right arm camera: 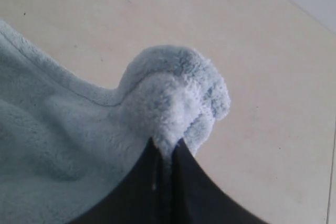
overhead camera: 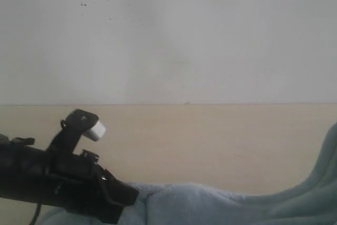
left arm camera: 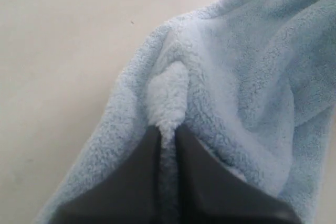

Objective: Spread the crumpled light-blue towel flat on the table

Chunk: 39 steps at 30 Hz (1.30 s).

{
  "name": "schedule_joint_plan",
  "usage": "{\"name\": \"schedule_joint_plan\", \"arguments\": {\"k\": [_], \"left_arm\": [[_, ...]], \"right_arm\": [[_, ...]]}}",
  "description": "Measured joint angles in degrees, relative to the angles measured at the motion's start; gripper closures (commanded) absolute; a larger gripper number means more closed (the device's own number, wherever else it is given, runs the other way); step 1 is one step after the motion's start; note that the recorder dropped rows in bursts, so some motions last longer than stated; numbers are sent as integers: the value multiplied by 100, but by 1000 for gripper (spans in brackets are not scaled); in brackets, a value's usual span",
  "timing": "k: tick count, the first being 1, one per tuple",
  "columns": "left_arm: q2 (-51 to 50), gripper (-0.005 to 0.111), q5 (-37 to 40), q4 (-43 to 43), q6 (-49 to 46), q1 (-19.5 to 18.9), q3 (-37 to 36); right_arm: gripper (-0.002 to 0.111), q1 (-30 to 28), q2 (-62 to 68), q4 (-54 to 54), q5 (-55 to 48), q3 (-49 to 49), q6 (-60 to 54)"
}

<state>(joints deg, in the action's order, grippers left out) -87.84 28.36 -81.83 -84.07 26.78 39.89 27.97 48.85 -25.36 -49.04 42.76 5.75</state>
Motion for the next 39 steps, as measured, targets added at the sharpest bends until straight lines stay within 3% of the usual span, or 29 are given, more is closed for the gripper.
{"name": "schedule_joint_plan", "arguments": {"k": [11, 19, 23, 29, 35, 39], "left_arm": [[2839, 103, -4, 3399, 2963, 0, 0], [4418, 103, 1507, 5225, 4986, 0, 0], [4903, 103, 2456, 5433, 5458, 0, 0], [5330, 103, 3012, 5496, 5816, 10, 0], [5083, 102, 2839, 5391, 5845, 10, -316], [4542, 88, 2306, 4953, 5437, 10, -508]], "right_arm": [[108, 0, -1167, -314, -366, 0, 31], [108, 0, -1553, -472, -638, 0, 57], [108, 0, -1642, -472, -696, 0, 91], [108, 0, -1702, -450, -707, 0, 91], [108, 0, -1706, -414, -672, 0, 141], [108, 0, -1706, -414, -625, 0, 141]]}}
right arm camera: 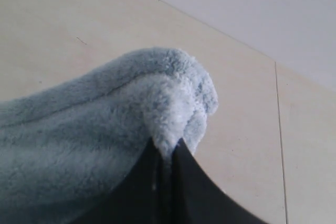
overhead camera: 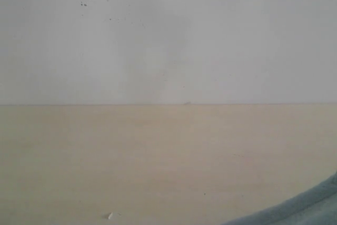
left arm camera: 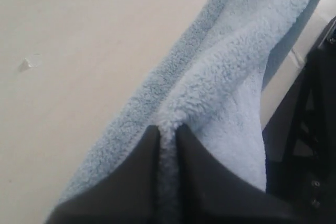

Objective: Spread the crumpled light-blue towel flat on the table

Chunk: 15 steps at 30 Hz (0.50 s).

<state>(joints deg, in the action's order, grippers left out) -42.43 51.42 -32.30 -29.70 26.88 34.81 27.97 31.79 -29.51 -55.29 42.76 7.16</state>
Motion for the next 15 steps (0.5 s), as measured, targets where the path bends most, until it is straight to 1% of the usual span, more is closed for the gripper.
{"name": "schedule_joint_plan", "arguments": {"k": [2, 4, 6, 7, 11, 13, 15], "left_arm": [[-410, 76, -364, -135, -225, 0, -46], [-838, 61, -680, -181, -384, 0, -56], [-1353, 52, -997, -193, -495, 0, -56], [-1613, 51, -1184, -203, -542, 0, -56], [-2395, 52, -1757, -373, -627, 0, -58], [-2579, 56, -1827, -575, -759, 0, -58], [-2628, 63, -1738, -744, -931, 0, -58]], "right_arm": [[108, 0, 0, 0, 0, 0, 0], [108, 0, 0, 0, 0, 0, 0], [108, 0, 0, 0, 0, 0, 17], [108, 0, 0, 0, 11, 0, 44], [108, 0, 0, 12, 31, 0, 55], [108, 0, 0, 12, 36, 0, 55], [108, 0, 0, 12, 36, 0, 55]]}}
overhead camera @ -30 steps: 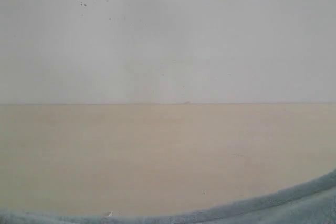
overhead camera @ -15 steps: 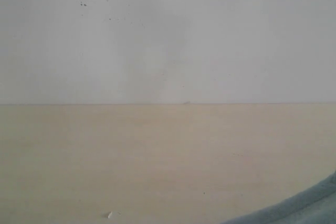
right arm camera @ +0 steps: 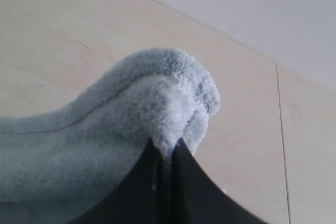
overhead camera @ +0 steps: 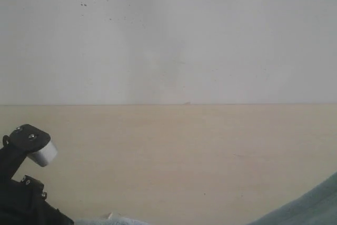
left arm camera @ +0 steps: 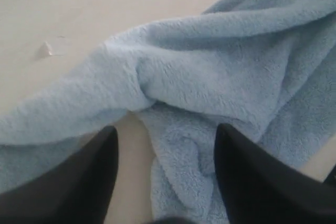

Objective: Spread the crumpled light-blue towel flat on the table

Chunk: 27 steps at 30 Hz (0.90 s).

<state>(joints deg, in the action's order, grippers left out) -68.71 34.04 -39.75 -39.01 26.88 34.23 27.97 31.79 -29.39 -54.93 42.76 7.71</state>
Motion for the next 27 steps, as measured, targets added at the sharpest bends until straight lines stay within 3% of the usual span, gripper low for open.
{"name": "schedule_joint_plan", "arguments": {"k": [4, 13, 23, 27], "left_arm": [[53, 73, 443, -117, -117, 0, -10], [179, 74, 547, 121, -88, 0, -186], [-322, 74, -131, 2274, 1320, 0, -242], [-931, 74, -390, 2647, 1646, 0, -251]], "right_arm": [[108, 0, 0, 0, 57, 0, 0], [108, 0, 0, 32, 274, 0, -12], [108, 0, 220, -13, 369, 0, -106], [108, 0, 334, -13, 463, 0, -106]]}}
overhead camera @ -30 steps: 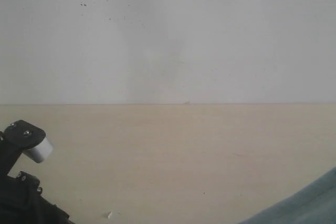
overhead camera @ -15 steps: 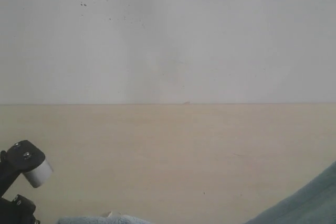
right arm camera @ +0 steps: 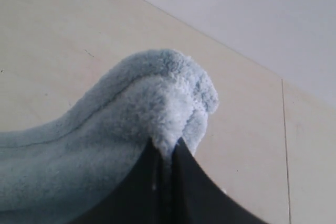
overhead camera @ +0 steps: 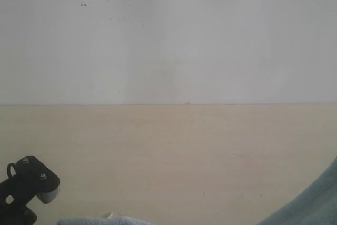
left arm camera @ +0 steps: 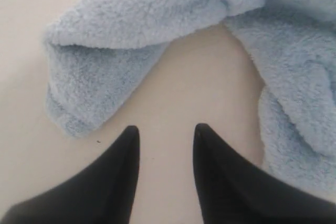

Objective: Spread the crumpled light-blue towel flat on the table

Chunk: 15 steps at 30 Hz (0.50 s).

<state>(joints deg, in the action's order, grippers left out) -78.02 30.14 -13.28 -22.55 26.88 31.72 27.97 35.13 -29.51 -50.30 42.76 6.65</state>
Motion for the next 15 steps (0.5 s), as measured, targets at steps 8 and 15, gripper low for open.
{"name": "schedule_joint_plan", "arguments": {"k": [8, 15], "left_arm": [[-1117, 74, -943, 120, 97, 0, 0], [-1435, 74, -1218, 151, 176, 0, 0]], "right_arm": [[108, 0, -1, 0, 49, 0, -34], [108, 0, -1, 0, 76, 0, -34]]}}
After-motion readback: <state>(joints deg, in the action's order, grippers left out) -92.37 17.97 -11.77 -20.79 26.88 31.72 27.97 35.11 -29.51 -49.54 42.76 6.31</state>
